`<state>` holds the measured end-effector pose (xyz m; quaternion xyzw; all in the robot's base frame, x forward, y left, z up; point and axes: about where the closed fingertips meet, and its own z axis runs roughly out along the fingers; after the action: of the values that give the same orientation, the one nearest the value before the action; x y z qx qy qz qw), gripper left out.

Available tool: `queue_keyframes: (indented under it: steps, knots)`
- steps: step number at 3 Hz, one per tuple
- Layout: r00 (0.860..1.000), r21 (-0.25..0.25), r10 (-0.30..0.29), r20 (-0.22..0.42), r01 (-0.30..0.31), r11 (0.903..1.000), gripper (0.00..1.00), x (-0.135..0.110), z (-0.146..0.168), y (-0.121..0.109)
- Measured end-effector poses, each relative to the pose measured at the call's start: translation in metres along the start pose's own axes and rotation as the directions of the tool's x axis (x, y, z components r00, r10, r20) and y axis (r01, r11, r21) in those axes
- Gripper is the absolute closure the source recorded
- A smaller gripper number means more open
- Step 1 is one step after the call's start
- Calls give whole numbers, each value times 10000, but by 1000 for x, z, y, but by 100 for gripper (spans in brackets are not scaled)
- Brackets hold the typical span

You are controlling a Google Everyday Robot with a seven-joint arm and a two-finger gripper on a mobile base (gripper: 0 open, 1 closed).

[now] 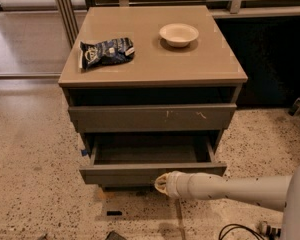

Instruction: Close middle drawer

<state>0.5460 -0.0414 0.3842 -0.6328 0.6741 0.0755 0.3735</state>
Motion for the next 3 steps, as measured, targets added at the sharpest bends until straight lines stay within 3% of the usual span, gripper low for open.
queue_keyframes:
  steps: [1, 2, 3]
  knots:
    - [9970, 432, -96, 770, 63, 9990, 100, 2, 8, -16]
    - [9790, 1361, -174, 2032, -107, 9906, 100, 0, 19, -69]
    - [9777, 1382, -186, 2093, -107, 9903, 100, -1, 19, -71]
